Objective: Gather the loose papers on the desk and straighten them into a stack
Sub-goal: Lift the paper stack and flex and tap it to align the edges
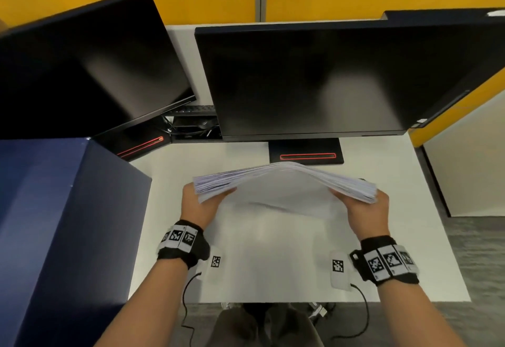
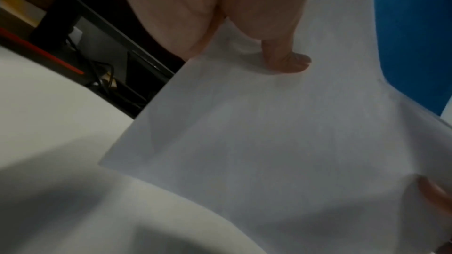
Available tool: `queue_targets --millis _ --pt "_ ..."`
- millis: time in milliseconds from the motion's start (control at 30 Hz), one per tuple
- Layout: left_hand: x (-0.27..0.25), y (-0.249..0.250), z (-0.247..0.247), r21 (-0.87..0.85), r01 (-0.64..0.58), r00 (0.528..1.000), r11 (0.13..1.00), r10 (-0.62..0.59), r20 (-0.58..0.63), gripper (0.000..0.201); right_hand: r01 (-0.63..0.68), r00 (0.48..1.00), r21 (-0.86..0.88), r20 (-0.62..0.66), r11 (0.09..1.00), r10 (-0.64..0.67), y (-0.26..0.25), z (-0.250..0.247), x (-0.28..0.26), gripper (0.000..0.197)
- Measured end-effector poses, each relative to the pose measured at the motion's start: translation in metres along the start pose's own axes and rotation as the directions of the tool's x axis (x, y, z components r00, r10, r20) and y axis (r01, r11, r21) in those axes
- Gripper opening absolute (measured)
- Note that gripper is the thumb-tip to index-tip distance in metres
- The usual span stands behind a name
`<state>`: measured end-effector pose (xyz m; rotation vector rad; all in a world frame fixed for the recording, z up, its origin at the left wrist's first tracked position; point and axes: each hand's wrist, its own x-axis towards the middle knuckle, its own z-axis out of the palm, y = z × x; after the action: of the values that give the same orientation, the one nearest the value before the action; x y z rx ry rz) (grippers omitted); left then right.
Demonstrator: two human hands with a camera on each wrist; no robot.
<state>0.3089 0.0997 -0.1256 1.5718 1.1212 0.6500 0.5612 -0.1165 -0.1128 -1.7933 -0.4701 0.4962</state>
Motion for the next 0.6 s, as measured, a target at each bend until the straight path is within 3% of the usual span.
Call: queue_targets --millis 67,200,267,367,467,600 --pt "0.003 -0.003 -0.001 0.001 -0.007 1.0 1.0 0.007 0.021 0.028 0.022 1.0 0.01 0.01 1.0 -0.022 0.003 -0.004 0.0 0.017" --pt "0.002 -0.049 0.001 0.204 0.072 0.992 0.976 -0.091 0.087 0.034 -0.066 0.992 -0.1 0.098 0.993 0.076 0.04 -0.002 -0.005 0.02" --pt "0.009 -0.058 -0.003 0.299 -0.029 0.995 0.954 -0.001 0.098 0.032 -0.029 0.993 -0.187 0.107 0.982 0.05 0.045 -0.002 -0.005 0.023" --pt "0.027 0.002 -0.021 0.387 -0.253 0.965 0.887 0.2 0.172 0.022 -0.054 0.995 -0.145 0.081 0.988 0.066 0.023 -0.012 0.002 0.02" --pt "0.032 0.095 -0.035 0.581 -0.423 0.906 0.695 0.334 0.261 0.012 0.056 0.988 -0.196 0.152 0.979 -0.026 -0.005 -0.016 0.006 0.017" --pt "0.018 0.18 -0.013 0.629 -0.685 0.729 0.368 0.352 0.588 0.035 0.349 0.895 -0.269 0.379 0.898 -0.234 -0.052 0.018 -0.004 0.022"
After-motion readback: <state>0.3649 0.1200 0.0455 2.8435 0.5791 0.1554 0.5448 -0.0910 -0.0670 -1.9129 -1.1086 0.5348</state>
